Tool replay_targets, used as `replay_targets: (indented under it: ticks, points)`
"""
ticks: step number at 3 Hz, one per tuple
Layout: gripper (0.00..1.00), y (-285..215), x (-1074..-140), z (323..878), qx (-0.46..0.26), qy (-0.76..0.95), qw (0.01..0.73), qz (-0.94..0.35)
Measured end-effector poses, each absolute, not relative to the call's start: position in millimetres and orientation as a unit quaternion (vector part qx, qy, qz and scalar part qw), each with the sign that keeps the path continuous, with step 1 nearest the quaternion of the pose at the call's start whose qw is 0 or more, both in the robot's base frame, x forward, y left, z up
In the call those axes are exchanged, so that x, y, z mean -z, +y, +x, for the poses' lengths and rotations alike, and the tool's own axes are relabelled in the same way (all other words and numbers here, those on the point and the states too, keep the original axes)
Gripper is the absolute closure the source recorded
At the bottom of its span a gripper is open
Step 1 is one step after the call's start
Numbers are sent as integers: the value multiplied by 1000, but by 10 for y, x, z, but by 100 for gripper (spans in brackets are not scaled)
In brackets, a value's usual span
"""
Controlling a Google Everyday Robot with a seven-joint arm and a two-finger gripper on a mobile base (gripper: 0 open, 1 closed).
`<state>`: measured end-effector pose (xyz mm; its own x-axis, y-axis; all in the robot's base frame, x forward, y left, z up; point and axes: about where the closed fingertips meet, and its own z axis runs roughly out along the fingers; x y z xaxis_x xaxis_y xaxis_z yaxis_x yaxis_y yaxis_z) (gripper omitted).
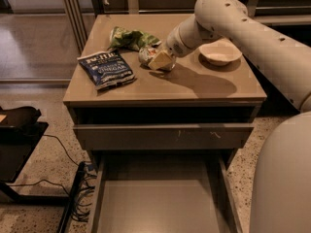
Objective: Place 7up can into middle drawer
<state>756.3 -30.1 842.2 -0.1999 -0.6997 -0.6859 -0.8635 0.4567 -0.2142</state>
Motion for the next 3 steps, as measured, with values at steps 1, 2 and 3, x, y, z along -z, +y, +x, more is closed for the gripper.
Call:
replay_targets:
  ticks: [1,2,3]
  points:
    - [65,-301,-8421,7563,-109,767,375,-510]
    - [88,-301,-8421,7563,-109,767,375,-510]
    - [100,-297,-8518,7494,-98,765,359,-526]
